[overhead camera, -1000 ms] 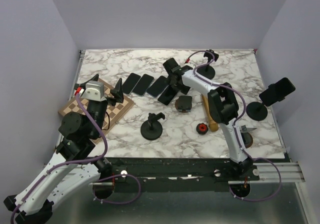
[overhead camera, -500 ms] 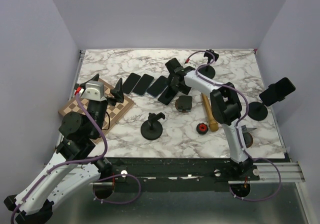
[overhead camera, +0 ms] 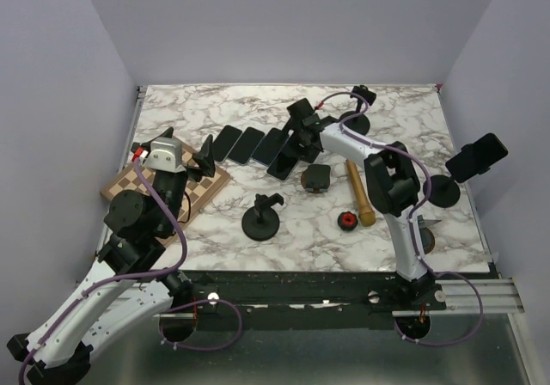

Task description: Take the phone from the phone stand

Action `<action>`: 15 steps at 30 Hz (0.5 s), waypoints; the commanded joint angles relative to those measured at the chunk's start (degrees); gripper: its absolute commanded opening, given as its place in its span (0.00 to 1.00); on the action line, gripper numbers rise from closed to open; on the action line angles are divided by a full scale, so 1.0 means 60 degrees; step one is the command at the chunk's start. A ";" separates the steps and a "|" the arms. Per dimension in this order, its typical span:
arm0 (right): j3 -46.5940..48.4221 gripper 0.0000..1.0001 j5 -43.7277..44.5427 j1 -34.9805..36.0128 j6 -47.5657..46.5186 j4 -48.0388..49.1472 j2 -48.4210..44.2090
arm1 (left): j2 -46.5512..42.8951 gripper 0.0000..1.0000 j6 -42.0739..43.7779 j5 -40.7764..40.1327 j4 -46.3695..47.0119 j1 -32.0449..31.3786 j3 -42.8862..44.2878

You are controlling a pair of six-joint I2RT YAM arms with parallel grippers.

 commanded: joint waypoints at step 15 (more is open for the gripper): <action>0.3046 0.99 -0.0480 0.0082 -0.0259 -0.0647 0.2343 | -0.0003 0.88 -0.0068 0.0149 -0.0104 0.0000 0.0132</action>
